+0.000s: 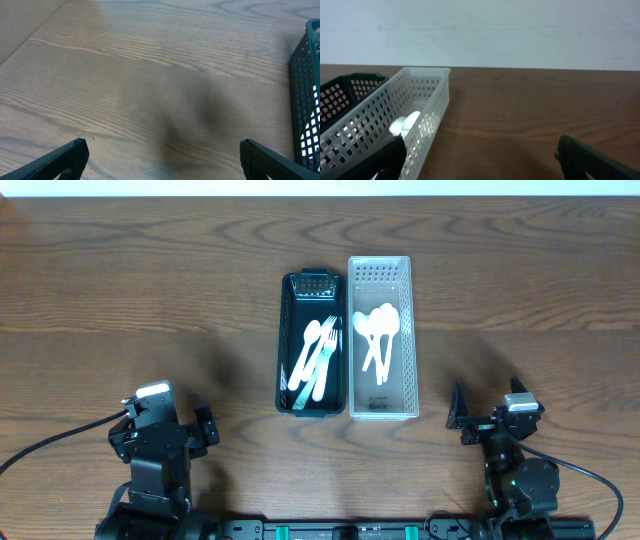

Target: Pack container

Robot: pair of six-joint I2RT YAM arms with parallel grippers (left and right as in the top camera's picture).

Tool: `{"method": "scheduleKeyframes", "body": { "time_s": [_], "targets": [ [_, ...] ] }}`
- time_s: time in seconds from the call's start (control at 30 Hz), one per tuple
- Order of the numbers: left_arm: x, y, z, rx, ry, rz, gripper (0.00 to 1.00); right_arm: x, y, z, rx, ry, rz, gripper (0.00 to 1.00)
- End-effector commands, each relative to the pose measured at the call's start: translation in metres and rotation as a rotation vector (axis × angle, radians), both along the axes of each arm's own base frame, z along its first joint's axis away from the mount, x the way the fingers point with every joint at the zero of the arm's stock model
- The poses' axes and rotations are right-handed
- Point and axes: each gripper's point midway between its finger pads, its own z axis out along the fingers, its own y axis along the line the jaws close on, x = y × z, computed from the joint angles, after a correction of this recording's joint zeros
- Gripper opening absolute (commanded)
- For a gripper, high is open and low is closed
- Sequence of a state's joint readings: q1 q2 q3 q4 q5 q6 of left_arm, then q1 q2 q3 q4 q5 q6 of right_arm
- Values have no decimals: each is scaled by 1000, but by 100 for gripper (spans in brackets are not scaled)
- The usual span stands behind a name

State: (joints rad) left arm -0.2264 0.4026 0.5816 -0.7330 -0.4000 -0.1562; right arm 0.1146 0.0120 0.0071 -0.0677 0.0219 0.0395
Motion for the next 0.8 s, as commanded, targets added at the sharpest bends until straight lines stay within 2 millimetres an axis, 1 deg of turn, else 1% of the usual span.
{"method": "scheduleKeyframes", "body": {
  "time_s": [0.0, 0.4, 0.47, 0.53, 0.63, 0.7, 0.77],
  "targets": [
    [0, 1, 3, 12, -9, 3, 98, -1, 4, -1, -17, -1, 19, 99],
    [-1, 3, 4, 32, -8, 2, 98, -1, 4, -1, -17, -1, 19, 99],
    [-4, -4, 3, -7, -13, -36, 98, -1, 4, -1, -17, -1, 19, 99],
    [-13, -15, 1, -66, -20, -99, 98, -1, 4, -1, -17, -1, 19, 99],
    [-21, -22, 2, -102, -73, -150, 98, -1, 4, -1, -18, -1, 19, 99],
    [-20, -28, 3, -81, -119, -207, 98, -1, 4, -1, -18, -1, 19, 99],
    [-12, -40, 4, -52, -181, -298, 98, -1, 4, -1, -18, -1, 19, 99]
  ]
}}
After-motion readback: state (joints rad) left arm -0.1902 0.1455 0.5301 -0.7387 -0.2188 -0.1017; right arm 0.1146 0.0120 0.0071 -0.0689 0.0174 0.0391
